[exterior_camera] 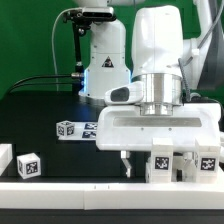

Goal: Assemble chair

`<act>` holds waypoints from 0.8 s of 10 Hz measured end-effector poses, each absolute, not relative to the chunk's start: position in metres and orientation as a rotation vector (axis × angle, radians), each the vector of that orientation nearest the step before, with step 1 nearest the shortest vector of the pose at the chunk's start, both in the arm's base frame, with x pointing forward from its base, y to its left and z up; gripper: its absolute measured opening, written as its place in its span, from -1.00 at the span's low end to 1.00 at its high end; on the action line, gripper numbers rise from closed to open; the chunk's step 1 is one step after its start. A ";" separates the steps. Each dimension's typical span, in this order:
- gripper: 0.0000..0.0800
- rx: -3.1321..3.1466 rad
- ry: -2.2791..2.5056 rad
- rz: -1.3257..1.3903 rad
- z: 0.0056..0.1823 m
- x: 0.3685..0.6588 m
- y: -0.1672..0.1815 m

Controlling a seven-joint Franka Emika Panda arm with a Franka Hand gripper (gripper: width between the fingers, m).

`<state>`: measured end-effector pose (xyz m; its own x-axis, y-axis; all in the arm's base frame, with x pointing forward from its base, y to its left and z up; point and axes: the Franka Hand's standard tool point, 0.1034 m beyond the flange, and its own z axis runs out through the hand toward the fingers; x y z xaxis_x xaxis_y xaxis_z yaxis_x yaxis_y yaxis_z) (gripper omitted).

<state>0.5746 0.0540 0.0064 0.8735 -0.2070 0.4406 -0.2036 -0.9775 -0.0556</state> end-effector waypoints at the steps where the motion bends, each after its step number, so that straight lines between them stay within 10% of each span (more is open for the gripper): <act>1: 0.62 -3.034 0.332 -0.714 0.006 0.574 0.054; 4: 0.04 -3.035 0.336 -0.716 0.006 0.575 0.052; 5: -0.47 -3.040 0.345 -0.719 0.006 0.575 0.047; 8: -0.86 -3.053 0.336 -0.714 0.006 0.572 0.041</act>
Offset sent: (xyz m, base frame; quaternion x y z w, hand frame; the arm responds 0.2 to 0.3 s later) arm 0.0000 0.0000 0.0000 0.0000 0.0000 0.0000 1.0000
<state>0.5719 0.0408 0.0056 0.8746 -0.2038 0.4399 -0.2093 -0.9772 -0.0365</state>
